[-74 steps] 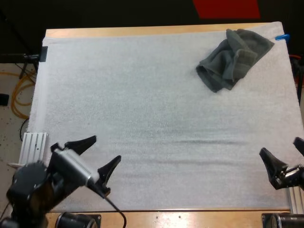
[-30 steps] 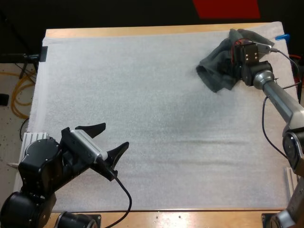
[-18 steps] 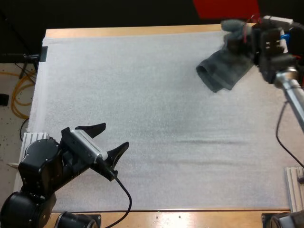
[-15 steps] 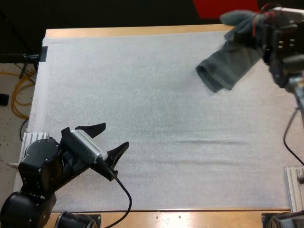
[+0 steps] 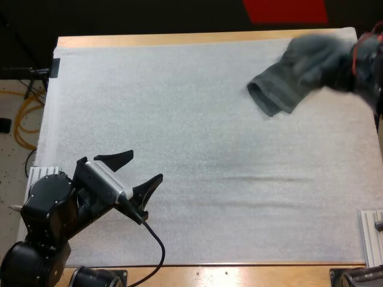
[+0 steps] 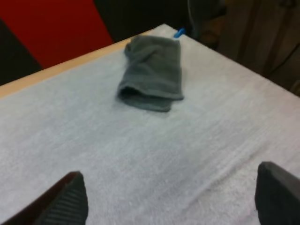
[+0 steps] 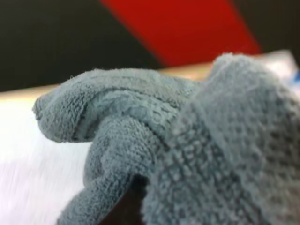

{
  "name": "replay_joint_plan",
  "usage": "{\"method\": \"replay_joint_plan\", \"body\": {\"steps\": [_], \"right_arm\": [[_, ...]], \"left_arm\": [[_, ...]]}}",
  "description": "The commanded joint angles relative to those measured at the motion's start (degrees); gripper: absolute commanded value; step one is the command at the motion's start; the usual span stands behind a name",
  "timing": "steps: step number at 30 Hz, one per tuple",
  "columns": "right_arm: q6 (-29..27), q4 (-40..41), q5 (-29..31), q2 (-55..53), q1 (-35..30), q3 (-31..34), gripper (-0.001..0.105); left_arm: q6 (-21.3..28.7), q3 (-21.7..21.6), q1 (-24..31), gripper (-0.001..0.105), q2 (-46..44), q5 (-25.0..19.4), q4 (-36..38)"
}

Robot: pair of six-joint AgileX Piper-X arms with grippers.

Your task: Pick towel from pile fold and stack

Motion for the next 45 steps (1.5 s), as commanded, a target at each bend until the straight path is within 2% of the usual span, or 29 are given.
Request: {"method": "replay_joint_plan", "body": {"steps": [1,6,8,11,15,18,19,20,21,23,26,32,36,38,45], "right_arm": [[1.32,3.27,-2.23,-0.08,0.47,1.37,0.0],[4.74,0.79,-7.87,-0.07,5.85,8.79,0.0],[5.58,-3.36,-12.22,0.1,10.06,11.41,0.0],[5.73,-9.09,-15.62,0.57,16.39,12.42,0.0],[5.84,-13.25,-16.32,0.63,21.68,12.4,0.0],[4.84,-12.65,-16.32,1.14,22.5,13.02,0.003],[4.56,-11.5,-17.24,1.9,22.1,13.41,0.012],[3.58,-10.55,-19.33,2.97,21.0,13.83,0.026],[3.53,-10.25,-19.43,3.44,20.38,13.99,0.032],[2.56,-9.34,-17.08,6.11,17.59,14.45,0.069],[1.63,-8.95,-17.14,9.95,12.47,14.44,0.091],[4.21,-6.99,-18.14,11.69,4.29,14.44,0.089],[2.47,-3.64,-20.44,9.07,3.45,14.44,0.085],[-0.11,-2.34,-17.74,6.83,3.89,14.44,0.083],[-0.55,-0.18,-6.06,4.24,3.71,14.44,0.083]], "left_arm": [[-1.05,-0.34,-0.39,0.072,-0.12,0.87,0.3],[-1.06,-0.34,-0.39,0.071,-0.25,1.84,3.06],[-1.06,-0.34,-0.39,0.071,-0.25,2.13,3.56],[-1.06,-0.34,-0.39,0.071,-0.25,2.13,3.72],[-1.06,-0.34,-0.39,0.071,-0.25,2.13,3.72],[-1.06,-0.34,-0.39,0.071,-0.25,2.13,3.87],[-1.06,-0.34,-0.39,0.071,-0.25,2.13,3.87],[-1.06,-0.34,-0.39,0.071,-0.25,2.13,3.77],[-1.06,-0.34,-0.39,0.071,-0.25,2.13,3.73],[-0.79,-0.34,-0.39,0.071,-0.25,2.13,3.71],[-0.79,-0.34,-0.39,0.071,-0.25,2.13,3.71],[-0.79,-0.34,-0.39,0.071,-0.25,2.13,4.18],[-0.79,-0.34,-0.39,0.071,-0.25,2.13,4.5],[-0.79,-0.34,-0.39,0.071,-0.25,2.13,4.5],[-0.79,-0.34,-0.39,0.071,-0.25,2.13,4.5]]}}
